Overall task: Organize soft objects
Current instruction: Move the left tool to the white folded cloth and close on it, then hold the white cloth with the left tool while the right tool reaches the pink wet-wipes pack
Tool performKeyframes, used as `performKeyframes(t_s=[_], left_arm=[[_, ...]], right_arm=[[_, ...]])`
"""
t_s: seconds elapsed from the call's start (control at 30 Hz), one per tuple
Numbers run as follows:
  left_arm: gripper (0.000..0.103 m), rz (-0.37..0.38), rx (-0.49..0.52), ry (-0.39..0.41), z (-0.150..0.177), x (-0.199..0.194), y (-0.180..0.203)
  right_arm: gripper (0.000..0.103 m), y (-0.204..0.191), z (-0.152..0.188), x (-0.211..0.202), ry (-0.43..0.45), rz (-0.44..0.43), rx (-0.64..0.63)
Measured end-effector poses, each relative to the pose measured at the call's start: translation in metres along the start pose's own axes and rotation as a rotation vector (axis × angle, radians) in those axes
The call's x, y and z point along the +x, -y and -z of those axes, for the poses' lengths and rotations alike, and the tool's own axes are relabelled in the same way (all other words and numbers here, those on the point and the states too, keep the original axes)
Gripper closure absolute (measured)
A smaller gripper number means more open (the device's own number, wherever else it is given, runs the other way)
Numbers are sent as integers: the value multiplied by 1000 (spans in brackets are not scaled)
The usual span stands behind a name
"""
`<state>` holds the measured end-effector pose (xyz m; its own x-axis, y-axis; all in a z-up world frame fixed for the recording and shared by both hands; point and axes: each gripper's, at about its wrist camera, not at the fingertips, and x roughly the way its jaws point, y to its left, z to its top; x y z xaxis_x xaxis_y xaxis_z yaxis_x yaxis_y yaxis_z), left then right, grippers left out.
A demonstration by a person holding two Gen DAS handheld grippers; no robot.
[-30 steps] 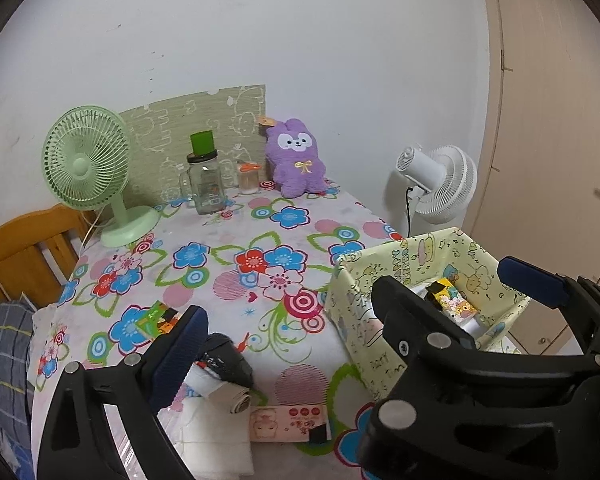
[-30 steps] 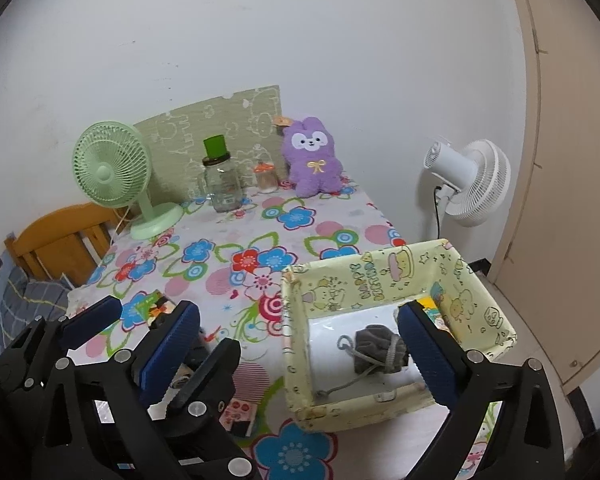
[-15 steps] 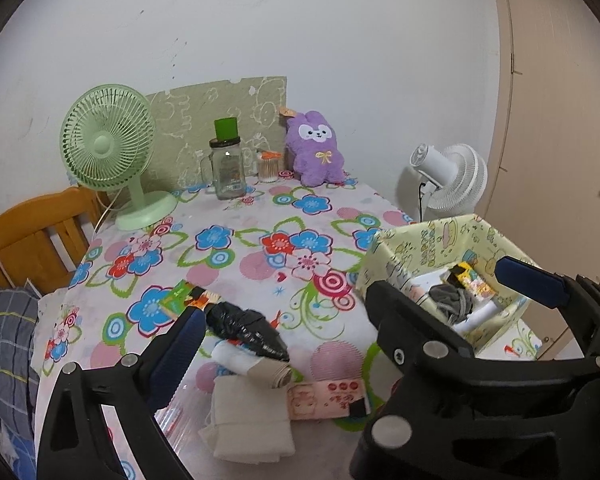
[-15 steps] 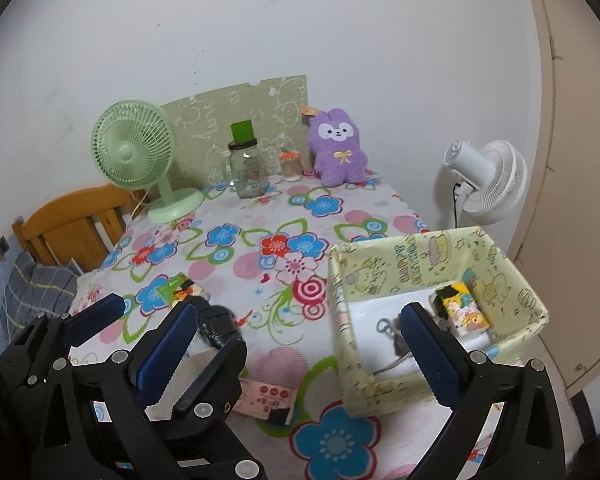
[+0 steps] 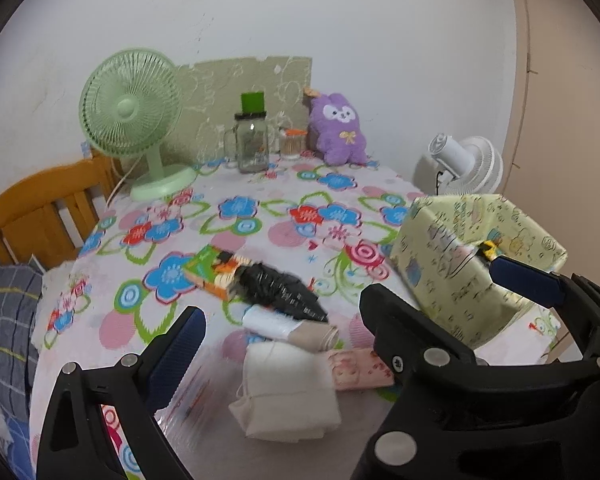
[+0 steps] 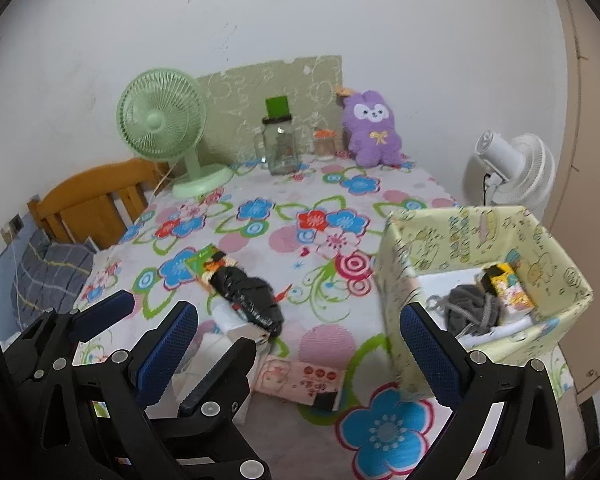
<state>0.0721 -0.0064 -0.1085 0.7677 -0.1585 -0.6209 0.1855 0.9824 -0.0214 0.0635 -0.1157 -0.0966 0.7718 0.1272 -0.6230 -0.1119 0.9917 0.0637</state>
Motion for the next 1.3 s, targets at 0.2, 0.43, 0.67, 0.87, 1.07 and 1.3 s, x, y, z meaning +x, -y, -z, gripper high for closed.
performKeyframes(t_s=[0.2, 0.43, 0.67, 0.87, 1.07, 1.3], left_arm=[[3, -27, -29, -29, 15, 9, -13], [3, -31, -62, -67, 29, 18, -27], [4, -18, -92, -108, 43, 28, -31], [13, -8, -94, -124, 49, 36, -25], [26, -27, -80, -140, 50, 49, -11], [49, -42, -75, -161, 51, 56, -11]], right_arm=[[1, -9, 13, 13, -20, -20, -7], [1, -18, 25, 27, -54, -44, -27], [4, -18, 37, 40, -95, -44, -30], [6, -13, 44, 47, -119, -33, -23], [7, -2, 48, 55, -151, -11, -1], [8, 8, 50, 62, -174, 0, 13]])
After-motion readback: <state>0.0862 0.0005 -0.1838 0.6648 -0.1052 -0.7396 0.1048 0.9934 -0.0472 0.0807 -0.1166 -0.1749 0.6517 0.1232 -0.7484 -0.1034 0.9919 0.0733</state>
